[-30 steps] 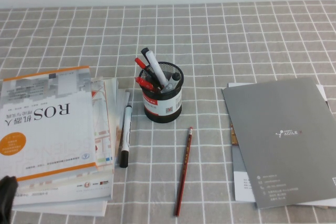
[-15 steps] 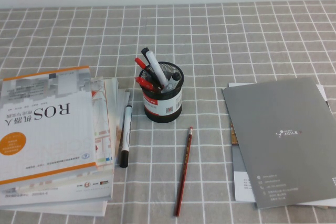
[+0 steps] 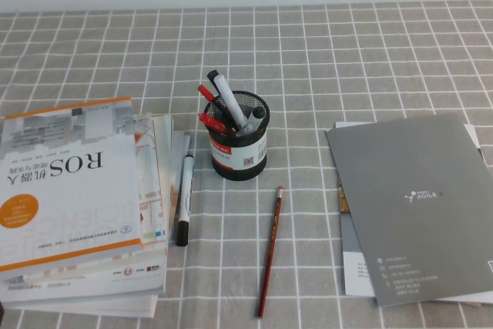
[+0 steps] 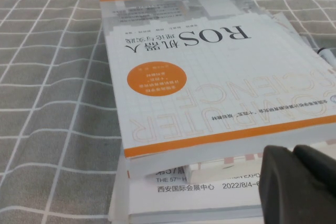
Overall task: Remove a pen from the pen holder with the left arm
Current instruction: 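Take a marker out of the pen holder and lay it on the table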
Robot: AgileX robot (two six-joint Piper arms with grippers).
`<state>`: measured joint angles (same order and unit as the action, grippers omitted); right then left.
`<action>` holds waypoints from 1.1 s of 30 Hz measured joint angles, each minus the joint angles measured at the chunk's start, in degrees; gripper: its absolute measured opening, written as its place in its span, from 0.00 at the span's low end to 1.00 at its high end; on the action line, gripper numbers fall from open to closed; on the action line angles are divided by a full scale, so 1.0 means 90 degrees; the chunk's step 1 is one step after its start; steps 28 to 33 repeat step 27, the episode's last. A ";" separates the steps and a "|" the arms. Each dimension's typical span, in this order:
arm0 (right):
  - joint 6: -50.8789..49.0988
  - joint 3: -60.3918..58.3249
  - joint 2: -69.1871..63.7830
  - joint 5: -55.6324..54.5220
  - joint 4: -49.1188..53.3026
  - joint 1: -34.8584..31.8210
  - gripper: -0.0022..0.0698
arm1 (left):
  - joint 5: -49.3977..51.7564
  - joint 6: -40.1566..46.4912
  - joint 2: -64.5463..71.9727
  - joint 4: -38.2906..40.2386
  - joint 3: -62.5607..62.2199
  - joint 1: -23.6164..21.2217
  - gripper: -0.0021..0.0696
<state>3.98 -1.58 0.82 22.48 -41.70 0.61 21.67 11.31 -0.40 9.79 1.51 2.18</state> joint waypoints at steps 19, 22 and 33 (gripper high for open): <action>0.0000 0.0000 0.0000 0.0000 0.0000 0.0000 0.01 | 0.0000 -0.0064 -0.0015 -0.0055 0.0000 0.0000 0.03; 0.0000 0.0000 0.0000 0.0000 0.0000 0.0000 0.01 | 0.0000 -0.0064 -0.0015 -0.0055 0.0000 0.0000 0.03; 0.0000 0.0000 0.0000 0.0000 0.0000 0.0000 0.01 | 0.0000 -0.0064 -0.0015 -0.0055 0.0000 0.0000 0.03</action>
